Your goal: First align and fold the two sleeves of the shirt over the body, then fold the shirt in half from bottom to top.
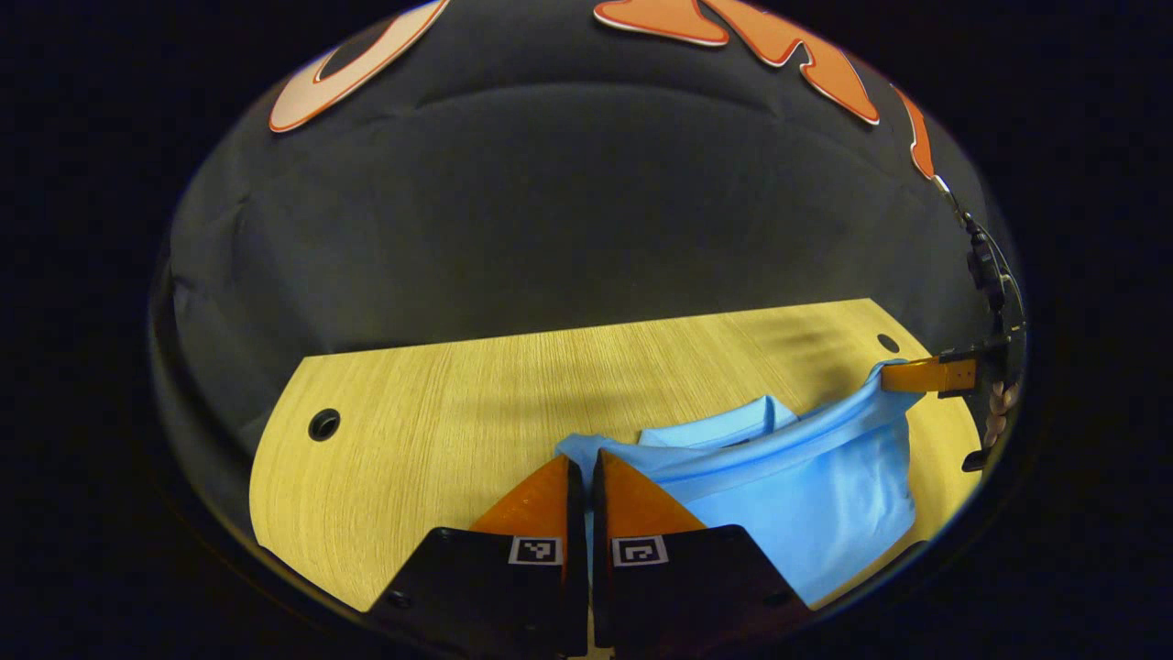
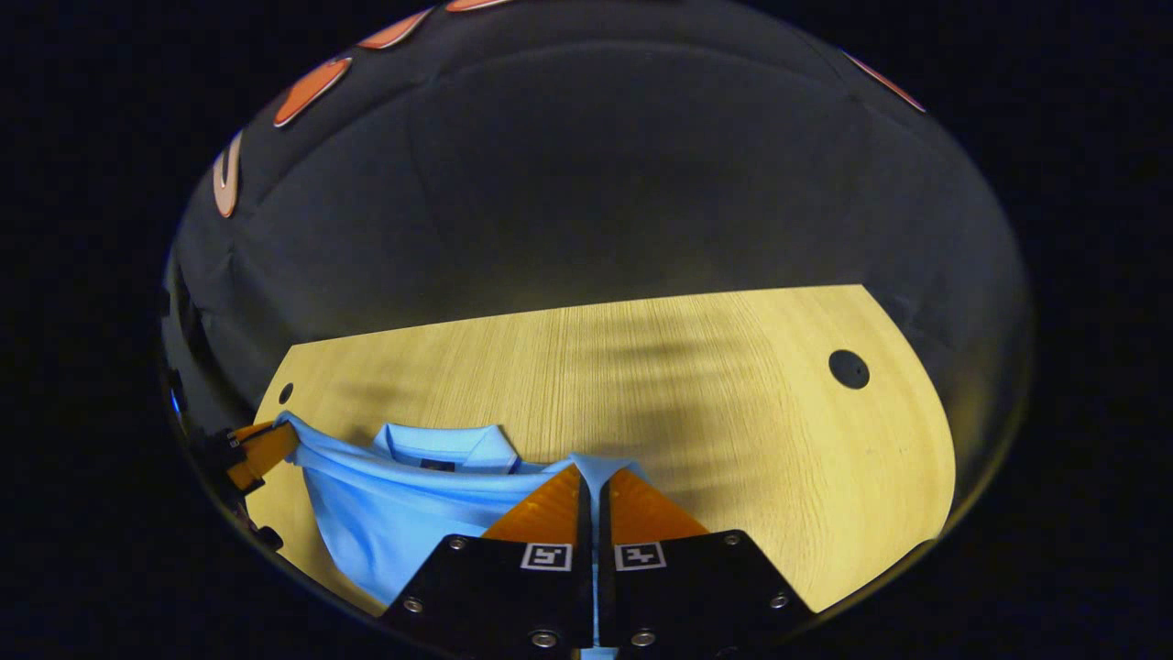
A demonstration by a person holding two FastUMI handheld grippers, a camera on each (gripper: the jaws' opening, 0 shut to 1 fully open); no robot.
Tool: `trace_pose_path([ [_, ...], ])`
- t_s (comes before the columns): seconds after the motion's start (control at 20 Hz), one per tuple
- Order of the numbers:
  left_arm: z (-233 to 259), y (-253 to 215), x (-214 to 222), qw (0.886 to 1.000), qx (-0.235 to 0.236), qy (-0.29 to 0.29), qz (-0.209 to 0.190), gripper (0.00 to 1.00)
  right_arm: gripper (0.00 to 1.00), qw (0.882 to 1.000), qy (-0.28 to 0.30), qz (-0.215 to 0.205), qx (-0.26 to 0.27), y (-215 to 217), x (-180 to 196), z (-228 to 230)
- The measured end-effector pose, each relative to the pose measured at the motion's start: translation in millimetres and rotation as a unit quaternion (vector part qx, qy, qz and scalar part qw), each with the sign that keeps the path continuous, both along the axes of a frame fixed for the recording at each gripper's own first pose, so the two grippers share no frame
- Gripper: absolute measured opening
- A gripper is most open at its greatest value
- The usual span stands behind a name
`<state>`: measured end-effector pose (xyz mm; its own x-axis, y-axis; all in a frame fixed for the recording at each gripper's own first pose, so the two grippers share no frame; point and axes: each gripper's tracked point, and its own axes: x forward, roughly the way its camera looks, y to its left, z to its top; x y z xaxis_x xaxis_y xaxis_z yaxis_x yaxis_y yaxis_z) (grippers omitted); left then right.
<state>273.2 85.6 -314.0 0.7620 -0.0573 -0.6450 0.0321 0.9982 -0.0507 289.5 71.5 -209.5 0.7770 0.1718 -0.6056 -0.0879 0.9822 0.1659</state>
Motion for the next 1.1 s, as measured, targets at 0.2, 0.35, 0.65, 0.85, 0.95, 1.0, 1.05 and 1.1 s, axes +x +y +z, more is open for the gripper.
trace_pose_path([
  [0.2,9,-2,-10,1.000,-0.019,0.006,0.007,0.18,0.14,1.000,-0.002,-0.005,-0.011,-8,-7,12],
  [0.35,35,1,-23,0.999,-0.030,-0.010,0.017,0.46,0.43,1.000,-0.023,0.005,-0.008,-5,-25,37],
  [0.65,82,-5,-77,0.999,-0.021,-0.044,0.022,0.89,0.67,0.997,-0.073,0.033,-0.005,-1,-88,84],
  [0.85,110,-12,-124,0.997,-0.020,-0.070,0.031,1.00,0.81,0.992,-0.118,0.049,-0.018,-5,-133,103],
  [0.95,125,-14,-146,0.996,-0.021,-0.081,0.036,1.00,0.87,0.991,-0.119,0.055,-0.024,-9,-156,100],
  [1.0,131,-16,-157,0.995,-0.019,-0.086,0.038,1.00,0.89,0.990,-0.123,0.057,-0.027,-9,-167,100],
  [1.05,135,-18,-167,0.995,-0.017,-0.093,0.038,1.00,0.91,0.989,-0.131,0.059,-0.029,-11,-178,103],
  [1.1,141,-21,-177,0.994,-0.015,-0.099,0.039,1.00,0.91,0.988,-0.140,0.061,-0.029,-12,-188,107],
])
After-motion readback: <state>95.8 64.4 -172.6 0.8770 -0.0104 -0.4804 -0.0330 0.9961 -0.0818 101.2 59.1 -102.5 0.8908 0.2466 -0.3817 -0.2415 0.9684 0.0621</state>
